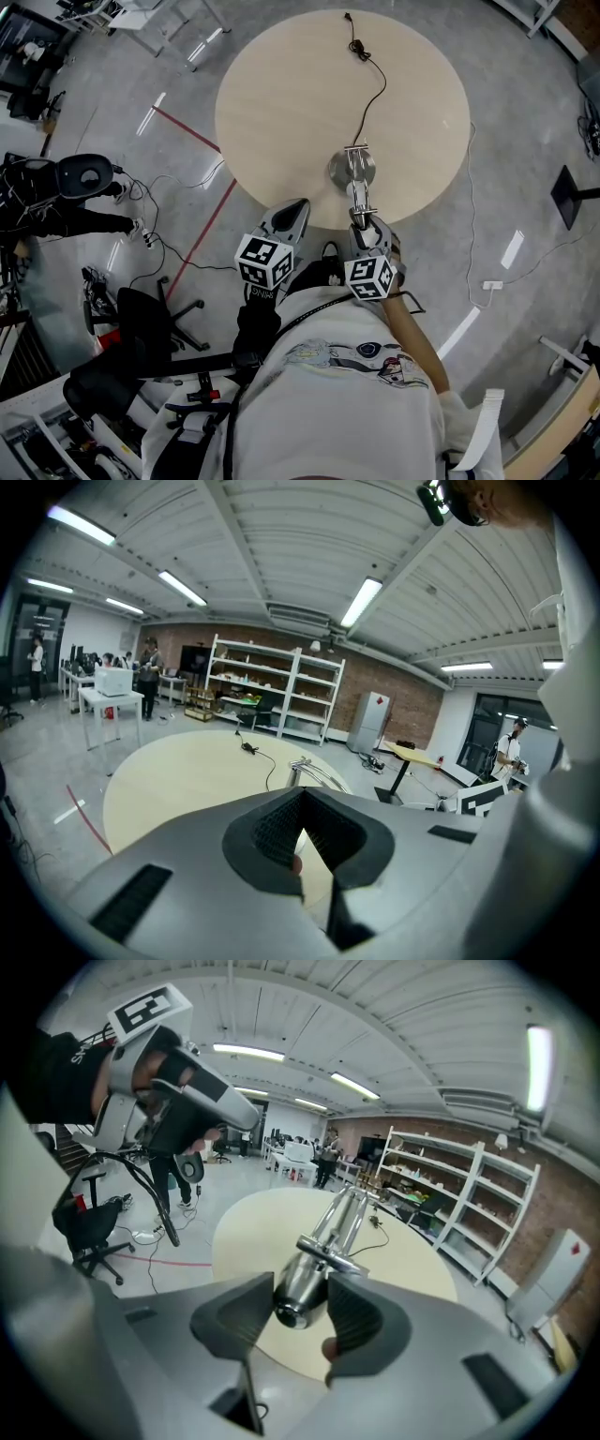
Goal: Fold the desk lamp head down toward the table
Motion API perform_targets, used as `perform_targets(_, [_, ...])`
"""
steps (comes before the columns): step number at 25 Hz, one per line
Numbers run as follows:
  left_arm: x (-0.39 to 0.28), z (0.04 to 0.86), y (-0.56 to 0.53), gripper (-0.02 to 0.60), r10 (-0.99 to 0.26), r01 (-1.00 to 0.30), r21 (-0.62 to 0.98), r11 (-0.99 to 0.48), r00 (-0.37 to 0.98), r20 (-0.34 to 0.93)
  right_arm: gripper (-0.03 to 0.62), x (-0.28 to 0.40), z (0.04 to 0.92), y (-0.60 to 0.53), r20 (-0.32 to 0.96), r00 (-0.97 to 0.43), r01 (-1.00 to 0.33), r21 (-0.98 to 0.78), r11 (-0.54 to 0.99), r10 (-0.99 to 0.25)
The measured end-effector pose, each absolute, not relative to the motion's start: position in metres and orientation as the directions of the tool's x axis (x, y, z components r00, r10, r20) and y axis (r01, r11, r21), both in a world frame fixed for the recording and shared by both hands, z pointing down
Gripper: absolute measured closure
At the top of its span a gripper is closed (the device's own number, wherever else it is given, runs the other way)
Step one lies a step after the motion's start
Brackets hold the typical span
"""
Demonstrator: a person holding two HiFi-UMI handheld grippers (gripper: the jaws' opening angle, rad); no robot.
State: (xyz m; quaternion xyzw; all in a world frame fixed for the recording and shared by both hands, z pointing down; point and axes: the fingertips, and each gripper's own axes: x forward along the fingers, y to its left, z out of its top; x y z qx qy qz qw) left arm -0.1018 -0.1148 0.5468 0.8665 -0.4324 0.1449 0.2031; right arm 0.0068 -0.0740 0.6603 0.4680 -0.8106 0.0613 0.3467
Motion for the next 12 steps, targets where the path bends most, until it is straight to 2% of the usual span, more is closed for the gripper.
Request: perform_targets(12, [-0.1, 0.551, -0.119, 0.581, -0.683, -0.803, 0.231, -0.549, 0.591, 0.429, 0.422, 0.007, 0.684, -0.078, 0.663, -0.325, -0.822, 0.155, 0.549, -0.674])
